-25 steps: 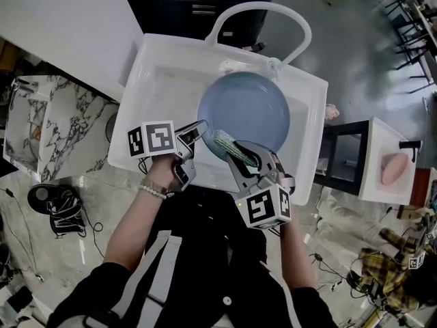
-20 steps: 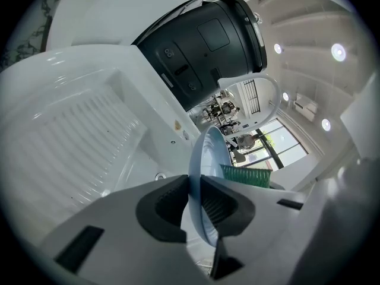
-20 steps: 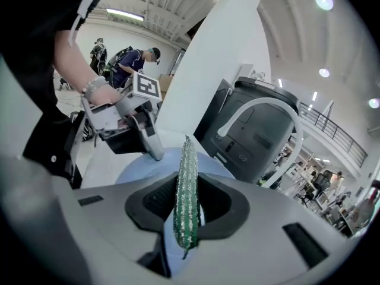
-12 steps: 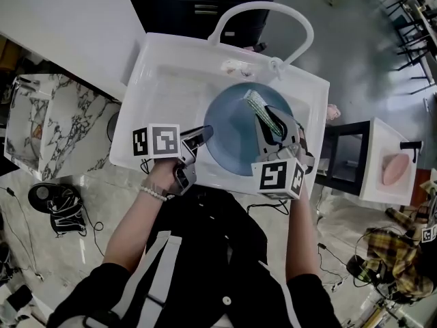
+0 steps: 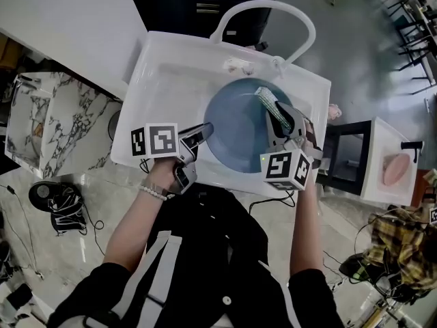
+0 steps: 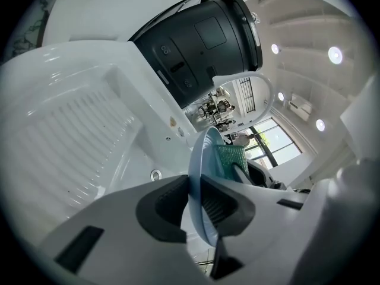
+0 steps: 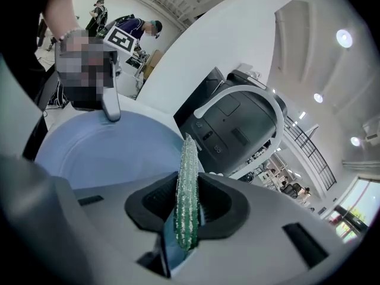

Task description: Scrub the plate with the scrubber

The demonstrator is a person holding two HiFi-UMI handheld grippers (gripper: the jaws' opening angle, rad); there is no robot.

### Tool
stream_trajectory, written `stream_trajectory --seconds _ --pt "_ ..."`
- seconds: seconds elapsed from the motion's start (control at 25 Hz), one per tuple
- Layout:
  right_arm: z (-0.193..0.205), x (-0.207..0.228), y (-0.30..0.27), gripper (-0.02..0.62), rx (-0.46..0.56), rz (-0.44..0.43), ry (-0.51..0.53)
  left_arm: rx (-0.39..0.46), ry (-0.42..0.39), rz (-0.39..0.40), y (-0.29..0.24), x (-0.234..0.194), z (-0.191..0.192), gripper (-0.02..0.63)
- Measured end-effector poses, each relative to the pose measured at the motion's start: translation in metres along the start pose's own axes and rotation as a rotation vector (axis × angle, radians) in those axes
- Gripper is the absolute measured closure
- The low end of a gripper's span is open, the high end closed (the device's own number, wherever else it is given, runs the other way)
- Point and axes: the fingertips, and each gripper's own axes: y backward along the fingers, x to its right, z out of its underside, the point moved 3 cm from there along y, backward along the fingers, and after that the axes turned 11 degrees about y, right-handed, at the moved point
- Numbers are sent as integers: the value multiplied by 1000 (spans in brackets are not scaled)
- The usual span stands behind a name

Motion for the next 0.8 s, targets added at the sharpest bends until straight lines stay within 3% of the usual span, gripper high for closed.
stream_trajectory --seconds 0.8 --pt "11 -41 39 500 -44 -75 -187 42 21 0 -9 2 -7 546"
